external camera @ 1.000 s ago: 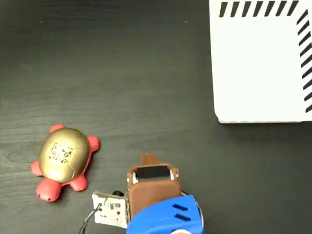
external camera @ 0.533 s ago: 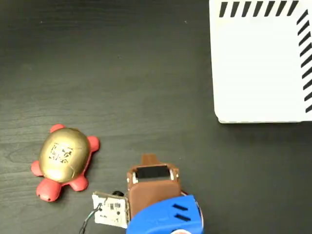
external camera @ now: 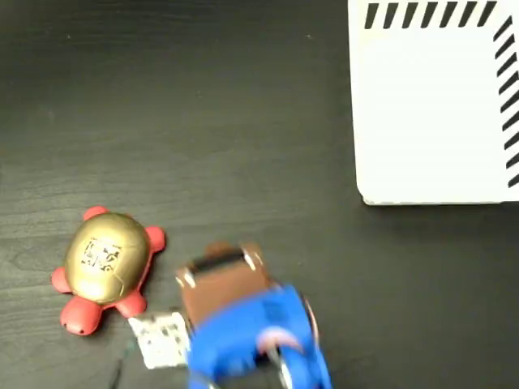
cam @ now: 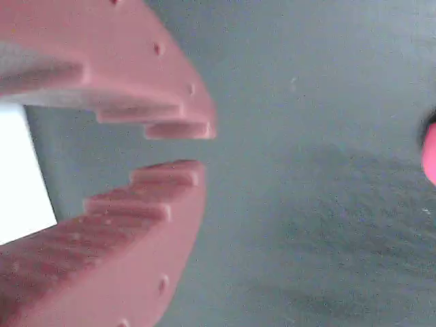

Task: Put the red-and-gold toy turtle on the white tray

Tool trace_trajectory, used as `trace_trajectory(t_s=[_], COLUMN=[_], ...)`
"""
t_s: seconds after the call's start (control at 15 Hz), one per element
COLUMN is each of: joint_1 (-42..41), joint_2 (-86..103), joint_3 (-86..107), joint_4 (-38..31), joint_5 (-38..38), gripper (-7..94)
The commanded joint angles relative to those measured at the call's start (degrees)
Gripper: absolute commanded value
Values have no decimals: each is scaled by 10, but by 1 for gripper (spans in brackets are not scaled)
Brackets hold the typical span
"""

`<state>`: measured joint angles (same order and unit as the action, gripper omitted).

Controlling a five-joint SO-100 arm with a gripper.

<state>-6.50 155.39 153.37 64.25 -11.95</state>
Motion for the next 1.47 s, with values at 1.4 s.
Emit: trace_trajectory(t_s=[1.4], joint_1=[-185], joint_2=[-586], joint_3=[-607], joint_4=[301], joint_5=[-328], gripper=[39])
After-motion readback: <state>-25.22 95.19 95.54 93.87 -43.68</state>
